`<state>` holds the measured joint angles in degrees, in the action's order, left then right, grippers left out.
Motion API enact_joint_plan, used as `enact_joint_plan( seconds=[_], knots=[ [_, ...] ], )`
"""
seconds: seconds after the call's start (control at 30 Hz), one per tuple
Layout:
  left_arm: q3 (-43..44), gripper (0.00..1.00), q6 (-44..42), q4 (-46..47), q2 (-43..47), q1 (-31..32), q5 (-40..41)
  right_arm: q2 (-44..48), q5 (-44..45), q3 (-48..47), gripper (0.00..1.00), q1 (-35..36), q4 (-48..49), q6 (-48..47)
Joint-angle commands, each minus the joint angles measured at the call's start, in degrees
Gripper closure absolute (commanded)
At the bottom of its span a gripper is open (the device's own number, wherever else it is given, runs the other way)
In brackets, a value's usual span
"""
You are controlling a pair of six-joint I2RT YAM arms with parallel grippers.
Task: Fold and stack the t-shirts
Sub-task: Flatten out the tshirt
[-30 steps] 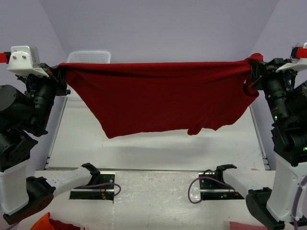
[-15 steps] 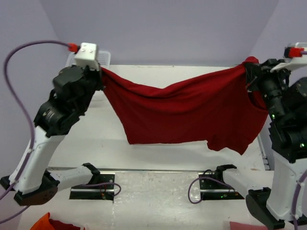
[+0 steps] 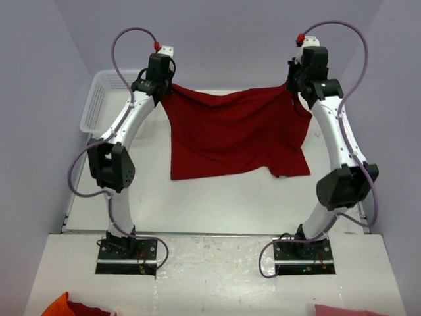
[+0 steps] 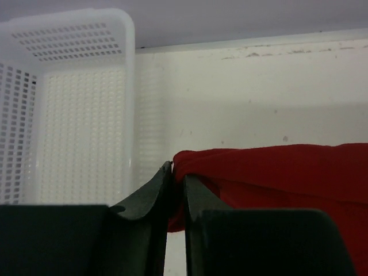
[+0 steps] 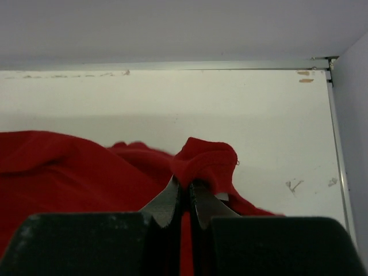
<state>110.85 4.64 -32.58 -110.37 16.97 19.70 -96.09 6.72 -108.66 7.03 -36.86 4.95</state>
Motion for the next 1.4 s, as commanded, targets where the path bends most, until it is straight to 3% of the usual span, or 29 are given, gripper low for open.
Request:
enact_joint_plan(
  seconds=[0.0, 0.03, 0.1, 0.17, 0.2, 0.23, 0.3, 0.37, 0.4, 0.43, 0.57, 0.6, 0.63, 0.67, 0.7, 0.73, 0.8, 0.87, 0.93, 1.0, 1.07, 1.2, 1.37],
  knots=[
    [8.7, 0.82, -2.4, 5.3, -7.9, -3.0, -2.2, -5.2, 1.7, -5.6, 1.0, -0.8, 8.1, -2.4],
    [10.4, 0.44, -2.8, 6.9, -9.9, -4.0, -3.1, -10.7, 2.8, -7.6, 0.92, -0.9, 7.6, -3.2],
    [10.6, 0.42, -4.4, 10.6, -12.6, -4.2, -2.6, -14.9, 5.7, -12.4, 0.66, -1.0, 8.2, -3.2],
    [11.1, 0.33, -3.8, 12.2, -12.5, -4.3, -1.2, -17.2, 7.3, -14.6, 0.46, -1.1, 8.2, -1.4],
    [10.3, 0.22, -2.9, 12.7, -11.5, -4.2, -1.4, -16.6, 9.1, -14.1, 0.38, -1.1, 8.5, -1.1],
    [8.7, 0.0, -2.8, 14.5, -9.9, -3.6, -1.3, -15.5, 9.9, -13.3, 0.33, -1.0, 8.6, -0.3],
    [3.9, 0.0, -3.1, 15.2, -4.7, -2.5, 3.0, -11.0, 13.1, -10.0, 0.11, -1.0, 7.8, 2.1],
    [-2.5, 0.0, -1.5, 14.6, 1.9, -0.8, 5.7, -5.0, 14.1, -5.0, 0.01, -1.1, 5.7, 4.8],
    [-5.2, 0.0, 2.0, 14.4, 4.3, -0.6, 5.0, -2.8, 13.4, -2.8, 0.01, -1.1, 5.2, 7.1],
    [-7.9, 0.0, 4.3, 12.8, 6.7, -0.6, 2.5, -0.5, 12.4, 0.0, 0.01, -1.1, 4.9, 8.3],
    [-24.6, 0.0, 13.8, 13.7, 16.6, 0.1, -23.0, 8.5, 11.3, 15.2, 0.01, -1.1, 4.6, 13.5],
    [-27.4, 0.0, 14.1, 14.7, 18.0, 0.6, -25.7, 9.9, 11.0, 16.8, 0.01, -1.1, 4.4, 15.2],
    [-32.1, 0.0, 13.0, 15.5, 20.7, 3.6, -22.7, 10.2, 10.3, 19.9, 0.01, -1.1, 3.7, 16.3],
    [-33.1, 0.0, 10.2, 14.2, 22.0, 7.0, -13.1, 10.3, 10.2, 21.3, 0.01, -1.0, 3.5, 17.4],
    [-33.4, 0.0, 7.9, 11.3, 22.8, 11.5, -1.6, 10.5, 10.9, 22.5, 0.01, -1.0, 2.4, 18.1],
    [-33.9, 0.0, 5.4, 10.6, 23.0, 21.3, 19.6, 10.7, 10.9, 25.1, 0.01, -0.9, 2.2, 18.6],
    [-34.1, 0.0, 3.9, 8.7, 22.7, 27.8, 29.1, 13.5, 10.5, 29.5, 0.01, -0.1, 6.7, 18.3],
    [-31.8, 0.0, 13.2, 2.6, 22.5, 27.6, 24.6, 15.3, 7.7, 34.0, 0.01, 0.0, 8.7, 19.6],
    [-34.7, 0.0, 13.5, 4.0, 24.7, 26.9, 14.6, 17.3, 7.3, 36.5, 0.01, 0.0, 10.1, 20.7],
    [-39.7, 0.15, 14.6, 8.0, 26.5, 26.8, 10.1, 18.8, 8.0, 38.2, 0.01, 0.1, 10.8, 20.0],
    [-40.1, 0.19, 19.9, 3.4, 25.5, 26.1, 10.2, 19.2, 7.1, 37.6, 0.01, 0.0, 8.8, 17.2],
    [-39.0, 0.19, 25.2, -6.0, 18.6, 25.4, 17.1, 20.9, 6.3, 38.3, 0.01, 0.0, 8.1, 16.1],
    [-45.4, 0.26, 25.9, -2.7, 19.9, 21.0, 4.3, 22.9, 6.0, 39.0, 0.01, 0.1, 8.2, 16.7]
  ],
)
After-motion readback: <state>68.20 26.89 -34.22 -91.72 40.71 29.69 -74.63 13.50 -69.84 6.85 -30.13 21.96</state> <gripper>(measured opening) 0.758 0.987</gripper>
